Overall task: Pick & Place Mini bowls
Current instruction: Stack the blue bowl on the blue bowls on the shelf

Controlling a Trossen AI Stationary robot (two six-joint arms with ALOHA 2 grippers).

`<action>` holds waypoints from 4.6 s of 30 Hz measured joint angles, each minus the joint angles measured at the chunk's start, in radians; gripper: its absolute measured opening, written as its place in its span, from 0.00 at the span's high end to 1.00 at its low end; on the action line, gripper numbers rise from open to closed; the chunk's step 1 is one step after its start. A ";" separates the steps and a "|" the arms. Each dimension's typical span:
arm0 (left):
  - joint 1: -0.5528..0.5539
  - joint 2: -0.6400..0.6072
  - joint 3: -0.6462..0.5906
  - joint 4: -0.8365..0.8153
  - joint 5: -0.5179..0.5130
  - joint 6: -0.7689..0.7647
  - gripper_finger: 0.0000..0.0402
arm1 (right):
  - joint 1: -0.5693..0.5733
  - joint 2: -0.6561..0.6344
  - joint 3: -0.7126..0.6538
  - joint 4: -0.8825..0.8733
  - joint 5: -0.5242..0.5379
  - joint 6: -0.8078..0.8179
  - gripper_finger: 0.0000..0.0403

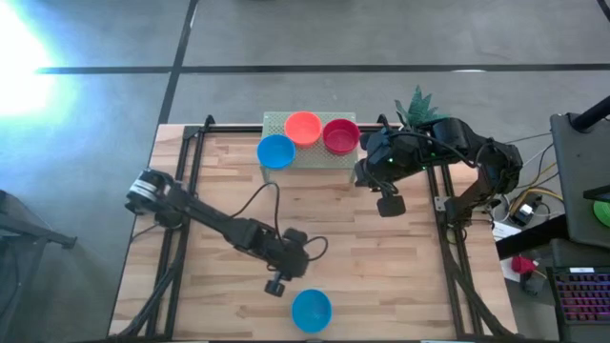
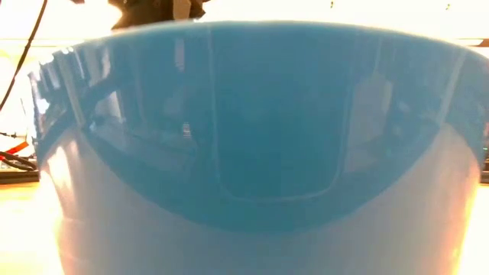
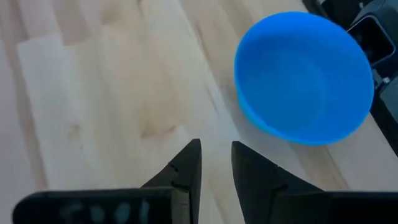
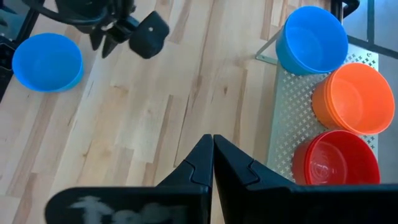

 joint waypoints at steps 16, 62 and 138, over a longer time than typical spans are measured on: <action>-0.025 0.099 0.000 0.186 0.072 -0.170 0.80 | 0.000 0.000 0.000 0.000 0.000 0.000 0.98; -0.032 0.206 0.000 0.249 0.070 -0.275 0.80 | 0.000 0.000 0.000 0.001 0.001 0.000 0.98; 0.926 -0.415 0.146 -0.422 -0.136 -0.342 1.00 | 0.000 0.000 0.000 0.018 0.001 -0.011 0.98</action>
